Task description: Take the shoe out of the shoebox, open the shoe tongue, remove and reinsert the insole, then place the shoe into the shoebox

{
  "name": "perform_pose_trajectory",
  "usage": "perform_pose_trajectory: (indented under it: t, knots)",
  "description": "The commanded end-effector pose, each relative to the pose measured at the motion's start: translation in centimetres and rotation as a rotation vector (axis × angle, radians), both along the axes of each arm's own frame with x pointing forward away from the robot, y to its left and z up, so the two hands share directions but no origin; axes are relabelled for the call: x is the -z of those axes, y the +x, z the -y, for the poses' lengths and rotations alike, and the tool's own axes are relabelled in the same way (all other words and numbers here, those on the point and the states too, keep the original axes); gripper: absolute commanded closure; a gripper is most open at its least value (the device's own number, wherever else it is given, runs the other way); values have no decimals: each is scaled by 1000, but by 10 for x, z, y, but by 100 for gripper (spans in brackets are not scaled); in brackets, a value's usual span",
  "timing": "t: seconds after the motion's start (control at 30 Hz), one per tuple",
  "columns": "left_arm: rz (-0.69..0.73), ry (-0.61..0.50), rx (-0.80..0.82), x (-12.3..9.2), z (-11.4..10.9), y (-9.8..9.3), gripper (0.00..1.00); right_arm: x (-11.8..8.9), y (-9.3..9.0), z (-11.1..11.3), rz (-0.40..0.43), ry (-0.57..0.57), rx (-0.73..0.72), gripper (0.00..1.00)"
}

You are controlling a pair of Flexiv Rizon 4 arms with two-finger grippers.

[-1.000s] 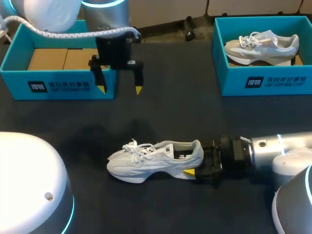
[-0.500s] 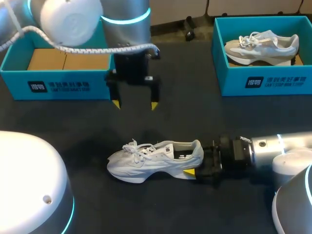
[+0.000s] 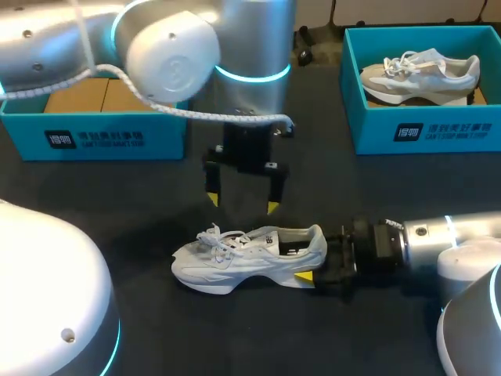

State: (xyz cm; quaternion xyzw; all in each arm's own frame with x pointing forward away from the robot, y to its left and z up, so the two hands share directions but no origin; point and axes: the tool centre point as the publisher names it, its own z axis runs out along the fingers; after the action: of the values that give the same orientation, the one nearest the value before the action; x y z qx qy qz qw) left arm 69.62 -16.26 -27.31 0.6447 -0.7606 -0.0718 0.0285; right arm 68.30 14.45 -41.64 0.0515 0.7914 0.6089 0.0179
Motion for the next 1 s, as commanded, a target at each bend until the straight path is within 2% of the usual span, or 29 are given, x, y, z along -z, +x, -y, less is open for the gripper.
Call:
perform_pose_trajectory:
  t: [0.03,0.43,1.0]
  knots:
    - [-20,33,3,7,16,0,0,0,0,-1,0,-3,2,100]
    - [-40,68,2,16,24,-13,0,0,0,-1,0,-3,2,100]
    - [-74,175,-20,46,32,-18,0,0,0,-1,0,-3,2,100]
